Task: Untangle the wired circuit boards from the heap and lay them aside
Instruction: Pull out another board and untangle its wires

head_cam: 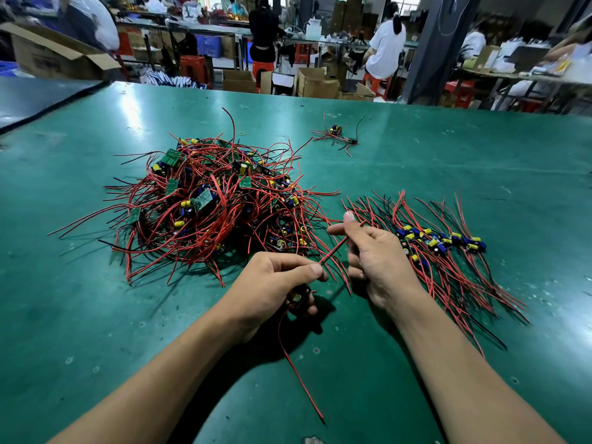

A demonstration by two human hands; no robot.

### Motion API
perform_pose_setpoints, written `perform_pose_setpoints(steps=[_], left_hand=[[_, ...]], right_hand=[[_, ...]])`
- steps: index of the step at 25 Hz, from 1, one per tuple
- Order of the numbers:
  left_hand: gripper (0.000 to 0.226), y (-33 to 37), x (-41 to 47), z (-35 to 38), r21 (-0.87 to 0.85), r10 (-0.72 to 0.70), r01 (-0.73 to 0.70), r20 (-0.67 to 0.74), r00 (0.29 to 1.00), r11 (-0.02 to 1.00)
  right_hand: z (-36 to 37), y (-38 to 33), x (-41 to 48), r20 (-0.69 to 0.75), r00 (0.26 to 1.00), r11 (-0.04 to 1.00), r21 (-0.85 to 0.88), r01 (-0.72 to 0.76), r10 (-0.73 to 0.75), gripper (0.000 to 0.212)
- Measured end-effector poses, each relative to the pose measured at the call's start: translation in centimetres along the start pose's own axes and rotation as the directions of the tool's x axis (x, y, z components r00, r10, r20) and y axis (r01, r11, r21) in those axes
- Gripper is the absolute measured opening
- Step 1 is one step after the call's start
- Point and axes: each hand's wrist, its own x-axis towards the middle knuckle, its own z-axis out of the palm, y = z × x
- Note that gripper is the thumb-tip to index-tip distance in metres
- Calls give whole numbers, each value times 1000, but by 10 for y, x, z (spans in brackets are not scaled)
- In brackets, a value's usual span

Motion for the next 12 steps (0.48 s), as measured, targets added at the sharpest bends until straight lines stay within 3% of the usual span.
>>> perform_pose_setpoints(steps=[3,7,12], left_hand=[[15,2,0,-1,1,-6,6,20,1000,1000],[14,5,-2,0,41,-14,12,55,998,999],[14,12,-5,2,67,-58,51,105,993,996]], right_hand=[[2,-2,1,-29,999,999,36,-23,24,48],[2,-11,0,39,983,953,240,-184,180,65],[0,-13,-2,73,980,942,272,-198,185,57]])
